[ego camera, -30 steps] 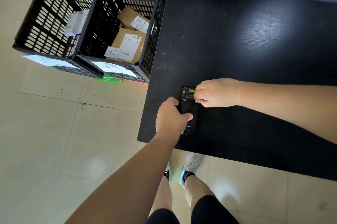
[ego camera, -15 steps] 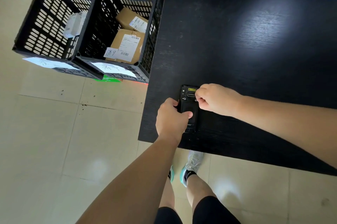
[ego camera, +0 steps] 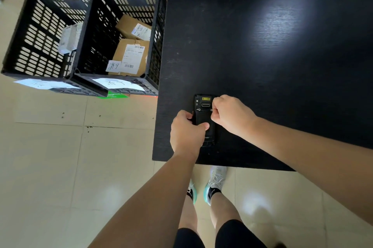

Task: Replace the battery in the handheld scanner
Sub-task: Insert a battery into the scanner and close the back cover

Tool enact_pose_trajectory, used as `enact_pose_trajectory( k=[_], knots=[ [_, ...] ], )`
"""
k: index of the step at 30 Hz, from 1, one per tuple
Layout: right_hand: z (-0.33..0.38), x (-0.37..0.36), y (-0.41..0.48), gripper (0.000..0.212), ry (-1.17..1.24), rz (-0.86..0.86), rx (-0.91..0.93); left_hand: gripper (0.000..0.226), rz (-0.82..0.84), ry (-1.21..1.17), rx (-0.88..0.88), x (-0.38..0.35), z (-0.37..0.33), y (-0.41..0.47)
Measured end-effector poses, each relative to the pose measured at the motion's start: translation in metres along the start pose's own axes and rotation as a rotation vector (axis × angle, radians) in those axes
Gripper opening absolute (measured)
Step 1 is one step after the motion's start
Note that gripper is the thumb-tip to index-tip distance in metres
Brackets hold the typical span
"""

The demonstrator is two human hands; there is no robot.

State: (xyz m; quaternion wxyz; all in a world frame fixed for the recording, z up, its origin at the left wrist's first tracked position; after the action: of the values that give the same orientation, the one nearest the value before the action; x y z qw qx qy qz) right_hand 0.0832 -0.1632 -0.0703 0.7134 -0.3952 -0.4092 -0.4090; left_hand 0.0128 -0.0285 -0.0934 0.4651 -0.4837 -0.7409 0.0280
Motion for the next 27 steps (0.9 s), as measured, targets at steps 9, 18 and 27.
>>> enact_pose_trajectory(
  k=[9,18,27],
  knots=[
    [0.000,-0.002,-0.008,0.020,0.050,-0.032,-0.117,0.051,-0.006,0.024,-0.023,-0.001,-0.001,0.000],
    [0.001,-0.003,-0.010,0.018,0.064,-0.051,-0.141,0.050,0.003,0.025,-0.047,-0.001,0.001,0.001],
    [-0.017,-0.009,-0.034,0.013,0.379,-0.300,-0.402,0.047,0.046,0.013,-0.125,0.005,-0.010,0.002]
  ],
)
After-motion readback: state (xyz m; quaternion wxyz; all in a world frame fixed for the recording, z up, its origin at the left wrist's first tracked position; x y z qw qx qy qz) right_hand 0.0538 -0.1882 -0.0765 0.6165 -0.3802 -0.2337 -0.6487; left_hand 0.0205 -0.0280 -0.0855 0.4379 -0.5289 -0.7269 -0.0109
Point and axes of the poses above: each hand's wrist, its own y-axis towards the middle knuckle, its own x-axis out of the back of the hand, z = x × y, the point moved 6 cm from there along y, towards the middle knuckle, and after that the axes turned 9 degrees about -z, right-handed, at the moved point
